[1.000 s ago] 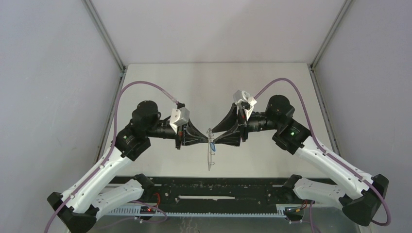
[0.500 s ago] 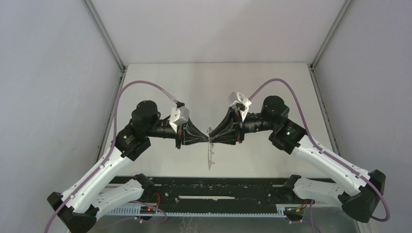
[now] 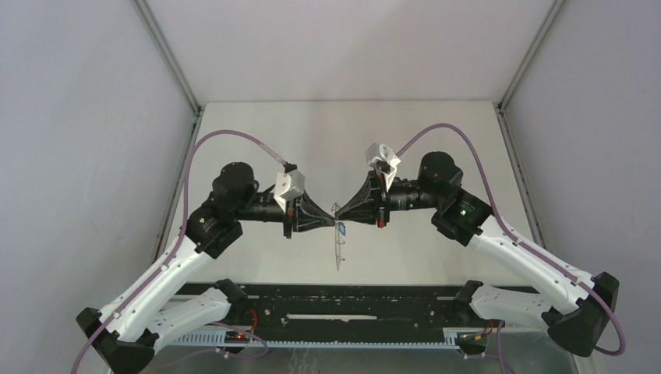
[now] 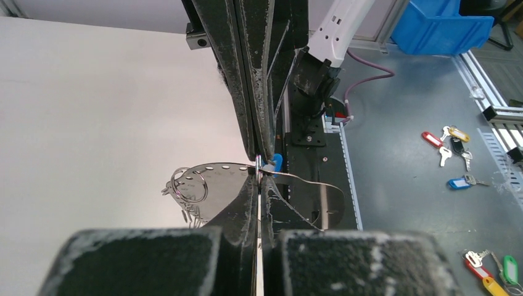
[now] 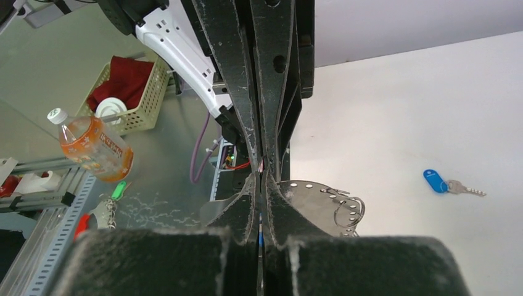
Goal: Put the keys on the keyring
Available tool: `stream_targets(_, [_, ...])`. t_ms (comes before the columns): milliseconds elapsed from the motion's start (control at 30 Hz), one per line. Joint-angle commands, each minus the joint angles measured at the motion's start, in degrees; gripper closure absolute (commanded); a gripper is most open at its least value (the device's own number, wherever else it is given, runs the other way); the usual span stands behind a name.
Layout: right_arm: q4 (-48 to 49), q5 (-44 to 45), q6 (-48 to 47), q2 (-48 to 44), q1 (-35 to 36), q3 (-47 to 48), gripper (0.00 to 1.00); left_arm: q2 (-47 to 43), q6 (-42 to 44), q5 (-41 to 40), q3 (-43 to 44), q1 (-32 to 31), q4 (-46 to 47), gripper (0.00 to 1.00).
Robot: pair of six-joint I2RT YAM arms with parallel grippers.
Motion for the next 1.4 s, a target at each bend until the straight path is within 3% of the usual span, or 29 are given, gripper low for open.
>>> stream_targets(0, [-8.47,2.13,-1.75,0.99,0.47,4.29,1.00,-0.40,-0.09,-2.98,-1.48,-0.12,1.95,0.97])
stream_targets(100, [-14.12,4.00,-3.37,2.03,1.17,6.54,1.00,0.32,0.16,-3.20,-0.93,-0.18,0.53,0.82])
stream_targets(300, [-22.72,9.30,-7.17,3.04,3.05,9.52,1.00,1.23,2.67,-1.94,1.00,-0.12,-5.18,0.70])
stream_targets(967, [-36.19,16.49,-14.42,8.15,8.70,19.04,1.00,3.72,7.10,1.98,4.56,-0.24,-11.43,0.79])
stream_targets(1367, [-37.93,16.60,-15.35,9.04,9.18,20.71,1.00,3.18,15.97,3.16,5.58,-0.88,-19.73,0.68])
